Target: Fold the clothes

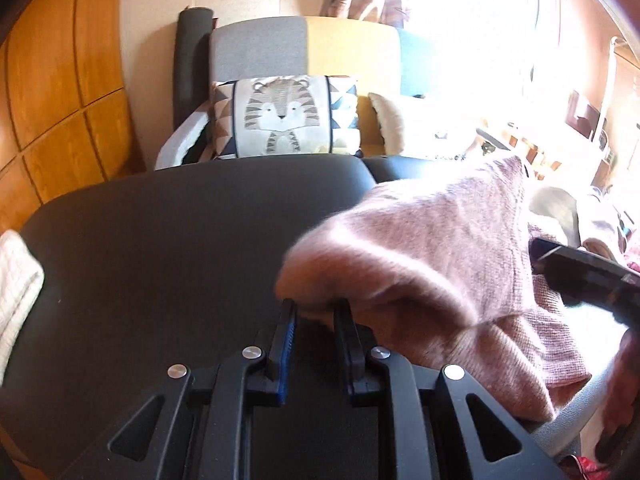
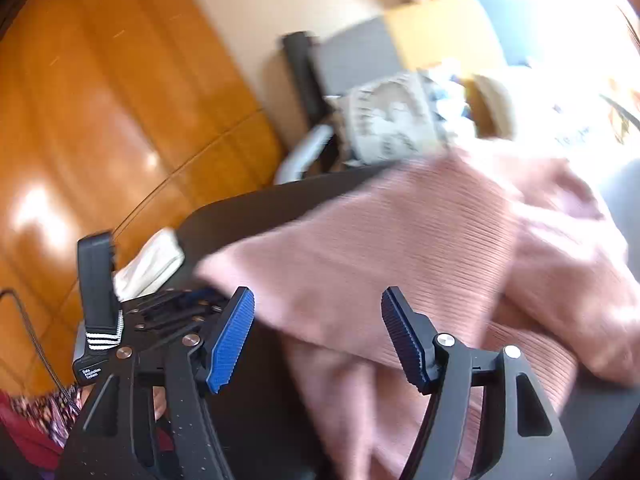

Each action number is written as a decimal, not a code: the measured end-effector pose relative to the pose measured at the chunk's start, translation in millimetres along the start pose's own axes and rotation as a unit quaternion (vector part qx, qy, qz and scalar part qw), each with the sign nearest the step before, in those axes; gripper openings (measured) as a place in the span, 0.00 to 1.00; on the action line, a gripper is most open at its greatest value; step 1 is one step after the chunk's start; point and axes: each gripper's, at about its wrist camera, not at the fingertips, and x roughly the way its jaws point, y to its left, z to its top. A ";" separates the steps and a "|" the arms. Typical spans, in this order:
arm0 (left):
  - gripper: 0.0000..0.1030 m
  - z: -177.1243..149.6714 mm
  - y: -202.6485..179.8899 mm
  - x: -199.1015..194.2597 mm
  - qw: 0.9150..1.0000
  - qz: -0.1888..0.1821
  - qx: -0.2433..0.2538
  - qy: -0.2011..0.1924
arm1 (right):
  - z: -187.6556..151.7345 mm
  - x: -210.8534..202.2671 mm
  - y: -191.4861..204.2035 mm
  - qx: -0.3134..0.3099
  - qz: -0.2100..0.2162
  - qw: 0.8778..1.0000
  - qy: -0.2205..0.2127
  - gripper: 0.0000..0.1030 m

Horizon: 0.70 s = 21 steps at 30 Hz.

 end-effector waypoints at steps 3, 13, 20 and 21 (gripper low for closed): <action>0.18 9.1 -7.5 10.8 1.000 0.023 0.006 0.001 | -6.4 0.4 -19.4 0.032 -0.019 0.999 0.017 0.68; 0.18 54.4 24.1 27.1 0.996 -0.033 -0.081 0.004 | -26.5 48.9 67.2 -0.209 -0.073 0.975 0.001 0.67; 0.18 54.7 23.8 24.8 0.998 -0.035 -0.055 0.005 | -10.2 113.1 70.3 -0.242 -0.131 0.961 0.027 0.21; 0.18 53.0 24.0 24.1 0.998 -0.034 -0.051 0.006 | -2.7 113.9 62.1 -0.206 -0.116 0.971 0.030 0.20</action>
